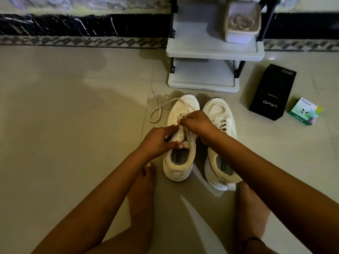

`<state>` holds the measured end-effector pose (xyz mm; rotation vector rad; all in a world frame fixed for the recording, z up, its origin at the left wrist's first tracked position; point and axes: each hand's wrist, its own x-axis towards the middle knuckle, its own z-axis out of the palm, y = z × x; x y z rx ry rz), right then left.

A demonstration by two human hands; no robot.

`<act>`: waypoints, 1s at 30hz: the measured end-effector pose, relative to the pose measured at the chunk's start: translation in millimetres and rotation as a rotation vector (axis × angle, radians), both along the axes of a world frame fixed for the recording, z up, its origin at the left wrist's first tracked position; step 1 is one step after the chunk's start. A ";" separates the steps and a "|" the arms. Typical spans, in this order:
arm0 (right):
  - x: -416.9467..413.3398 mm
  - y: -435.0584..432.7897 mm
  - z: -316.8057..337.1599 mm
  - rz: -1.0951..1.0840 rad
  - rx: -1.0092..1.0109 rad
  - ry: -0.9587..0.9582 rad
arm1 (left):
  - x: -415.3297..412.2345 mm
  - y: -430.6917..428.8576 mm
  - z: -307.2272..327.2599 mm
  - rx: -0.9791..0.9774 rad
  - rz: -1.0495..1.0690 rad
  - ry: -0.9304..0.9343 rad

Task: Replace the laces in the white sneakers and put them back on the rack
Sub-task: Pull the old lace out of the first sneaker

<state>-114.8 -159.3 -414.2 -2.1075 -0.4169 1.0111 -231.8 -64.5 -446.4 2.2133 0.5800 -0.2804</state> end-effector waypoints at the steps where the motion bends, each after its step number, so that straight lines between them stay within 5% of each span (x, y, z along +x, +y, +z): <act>1: -3.0 -1.9 -1.1 -0.022 0.035 0.030 | 0.5 -1.2 0.1 0.026 -0.019 -0.003; 6: -3.2 -11.3 2.0 0.503 -0.387 -0.757 | 1.2 -0.8 -2.4 0.063 -0.025 0.033; 11: -9.4 -7.5 4.4 0.642 -0.355 -1.035 | 0.3 -5.7 -2.1 0.110 -0.038 0.041; 13: -10.2 -6.8 5.8 0.626 -0.279 -0.996 | -0.1 -8.9 -3.2 0.176 -0.039 0.037; 17: -6.6 -5.1 10.2 0.283 -0.058 -0.510 | -0.1 -15.9 -1.6 0.194 0.004 0.006; 19: -7.3 -7.2 8.8 0.282 -0.039 -0.432 | 0.0 -15.4 -2.2 0.202 0.008 0.012; 25: -11.6 -19.0 -2.1 0.560 -0.365 -0.931 | -0.6 -14.0 -1.6 0.214 -0.012 0.025; 30: -8.2 -17.3 -2.6 0.455 -0.230 -0.919 | -0.4 -12.0 -2.8 0.207 -0.006 0.052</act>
